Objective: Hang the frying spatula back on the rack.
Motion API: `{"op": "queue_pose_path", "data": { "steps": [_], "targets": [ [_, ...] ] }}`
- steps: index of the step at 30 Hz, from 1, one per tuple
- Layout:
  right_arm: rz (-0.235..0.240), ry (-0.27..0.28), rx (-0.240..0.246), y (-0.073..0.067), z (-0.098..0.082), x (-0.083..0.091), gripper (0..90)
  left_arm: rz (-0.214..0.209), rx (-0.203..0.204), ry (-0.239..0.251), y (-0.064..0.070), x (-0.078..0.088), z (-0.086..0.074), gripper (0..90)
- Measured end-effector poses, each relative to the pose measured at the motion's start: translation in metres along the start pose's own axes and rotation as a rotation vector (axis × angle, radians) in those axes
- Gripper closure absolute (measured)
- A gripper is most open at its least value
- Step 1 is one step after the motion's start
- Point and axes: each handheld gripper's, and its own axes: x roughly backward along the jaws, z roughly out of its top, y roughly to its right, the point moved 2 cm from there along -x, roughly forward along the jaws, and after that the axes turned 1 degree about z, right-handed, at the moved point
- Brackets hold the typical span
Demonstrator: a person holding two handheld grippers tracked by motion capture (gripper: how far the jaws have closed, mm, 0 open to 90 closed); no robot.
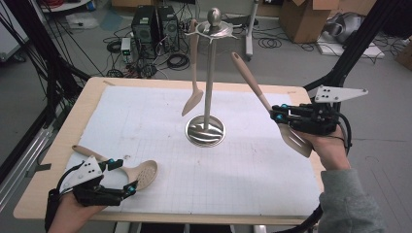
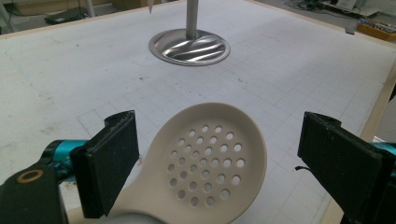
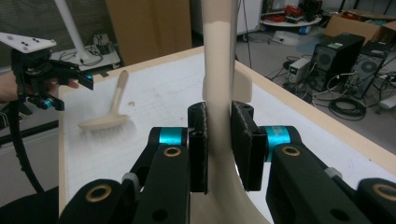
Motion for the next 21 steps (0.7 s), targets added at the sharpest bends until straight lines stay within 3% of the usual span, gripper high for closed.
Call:
{"op": "queue_pose_path", "data": {
  "steps": [8, 21],
  "targets": [
    [0.004, -0.007, 0.012, 0.0, 0.007, 0.001, 77.8, 0.007, 0.007, 0.005, -0.001, 0.004, -0.001, 12.8],
    [-0.011, 0.033, 0.017, -0.002, 0.023, 0.015, 77.8, 0.017, 0.012, 0.008, -0.002, 0.009, -0.002, 12.8]
  ]
}}
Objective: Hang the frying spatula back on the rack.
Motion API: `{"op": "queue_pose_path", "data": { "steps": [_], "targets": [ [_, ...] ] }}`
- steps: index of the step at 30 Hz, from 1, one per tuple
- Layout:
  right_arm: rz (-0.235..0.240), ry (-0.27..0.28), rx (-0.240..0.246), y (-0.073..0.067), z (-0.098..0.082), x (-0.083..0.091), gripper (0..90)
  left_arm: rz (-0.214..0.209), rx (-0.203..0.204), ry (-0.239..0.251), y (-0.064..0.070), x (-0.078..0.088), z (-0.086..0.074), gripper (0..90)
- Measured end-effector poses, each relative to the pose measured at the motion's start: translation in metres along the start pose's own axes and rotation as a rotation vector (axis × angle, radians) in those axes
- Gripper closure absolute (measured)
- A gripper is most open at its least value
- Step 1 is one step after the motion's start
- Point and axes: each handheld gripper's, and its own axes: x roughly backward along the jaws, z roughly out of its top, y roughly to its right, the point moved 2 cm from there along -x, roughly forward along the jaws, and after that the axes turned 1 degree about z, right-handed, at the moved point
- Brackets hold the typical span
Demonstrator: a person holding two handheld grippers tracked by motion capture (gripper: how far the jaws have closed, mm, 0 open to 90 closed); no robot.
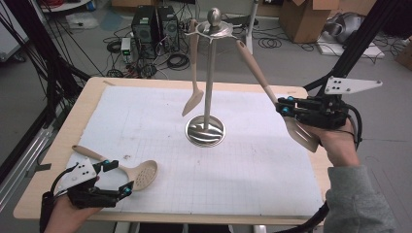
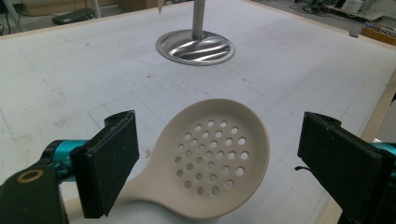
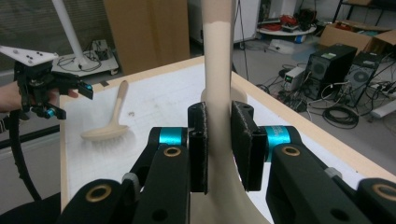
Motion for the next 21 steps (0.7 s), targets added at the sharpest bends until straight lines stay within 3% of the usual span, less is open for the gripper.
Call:
{"op": "queue_pose_path", "data": {
  "steps": [21],
  "targets": [
    [-0.023, 0.027, -0.026, 0.0042, 0.0082, -0.0056, 77.7, 0.005, 0.009, -0.001, -0.0018, 0.0049, -0.0033, 12.8]
  ]
}}
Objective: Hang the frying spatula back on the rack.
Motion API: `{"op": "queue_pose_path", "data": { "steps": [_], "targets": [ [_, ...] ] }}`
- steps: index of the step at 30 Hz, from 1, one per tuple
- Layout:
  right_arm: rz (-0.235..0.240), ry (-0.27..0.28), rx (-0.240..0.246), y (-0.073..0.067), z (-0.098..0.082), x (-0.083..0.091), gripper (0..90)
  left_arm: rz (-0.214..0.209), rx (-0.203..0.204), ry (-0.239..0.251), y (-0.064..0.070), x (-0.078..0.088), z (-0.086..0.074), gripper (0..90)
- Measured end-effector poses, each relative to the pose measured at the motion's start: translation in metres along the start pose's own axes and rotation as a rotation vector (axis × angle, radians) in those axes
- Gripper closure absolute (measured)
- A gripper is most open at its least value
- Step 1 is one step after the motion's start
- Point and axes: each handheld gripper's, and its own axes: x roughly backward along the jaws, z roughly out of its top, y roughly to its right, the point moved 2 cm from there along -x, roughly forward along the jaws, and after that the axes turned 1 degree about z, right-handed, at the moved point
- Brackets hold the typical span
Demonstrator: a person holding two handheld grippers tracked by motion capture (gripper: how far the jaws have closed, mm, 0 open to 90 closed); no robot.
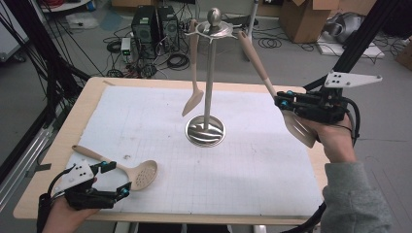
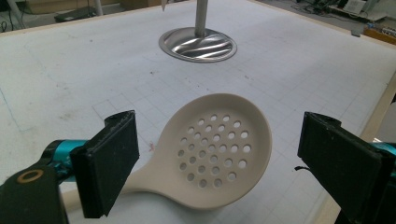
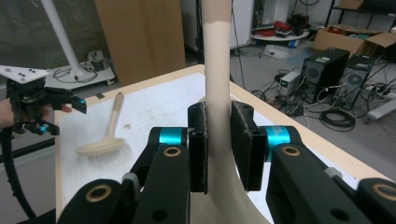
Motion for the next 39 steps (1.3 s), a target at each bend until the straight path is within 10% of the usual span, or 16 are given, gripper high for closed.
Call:
{"op": "queue_pose_path", "data": {
  "steps": [39],
  "targets": [
    [0.007, -0.002, -0.007, 0.001, -0.004, -0.011, 77.7, 0.013, -0.003, -0.011, -0.001, 0.003, -0.003, 12.8]
  ]
}}
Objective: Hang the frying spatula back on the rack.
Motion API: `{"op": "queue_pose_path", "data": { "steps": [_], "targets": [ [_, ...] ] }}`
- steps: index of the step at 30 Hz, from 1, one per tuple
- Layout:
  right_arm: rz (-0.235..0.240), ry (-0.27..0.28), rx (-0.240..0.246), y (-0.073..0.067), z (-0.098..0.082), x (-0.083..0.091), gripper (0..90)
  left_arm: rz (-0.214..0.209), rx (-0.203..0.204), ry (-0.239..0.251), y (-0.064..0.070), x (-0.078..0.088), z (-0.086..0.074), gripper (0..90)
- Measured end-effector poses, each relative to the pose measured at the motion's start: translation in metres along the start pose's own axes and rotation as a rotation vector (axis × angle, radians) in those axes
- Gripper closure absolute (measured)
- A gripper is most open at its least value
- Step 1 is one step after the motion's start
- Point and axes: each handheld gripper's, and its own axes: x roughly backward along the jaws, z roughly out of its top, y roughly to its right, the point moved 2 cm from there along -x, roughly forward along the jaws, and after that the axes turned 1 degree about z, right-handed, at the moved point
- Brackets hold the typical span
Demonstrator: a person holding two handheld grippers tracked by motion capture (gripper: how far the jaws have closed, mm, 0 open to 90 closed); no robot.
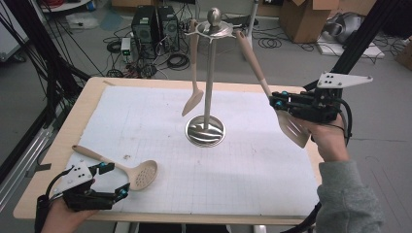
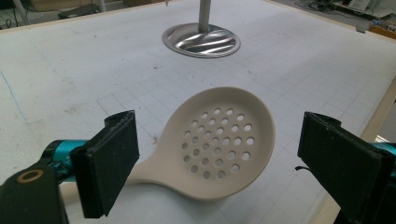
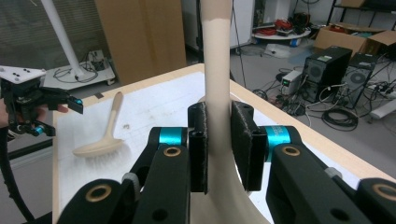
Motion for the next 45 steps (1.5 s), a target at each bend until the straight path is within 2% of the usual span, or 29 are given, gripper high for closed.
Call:
{"op": "queue_pose_path", "data": {
  "steps": [23, 45],
  "targets": [
    [0.004, -0.02, -0.011, 0.0, -0.004, -0.006, 77.7, -0.001, 0.0, -0.005, 0.0, -0.001, -0.001, 12.8],
    [-0.008, -0.087, -0.016, -0.004, -0.007, -0.038, 77.7, 0.004, 0.002, -0.001, 0.0, 0.003, -0.001, 12.8]
  ]
}}
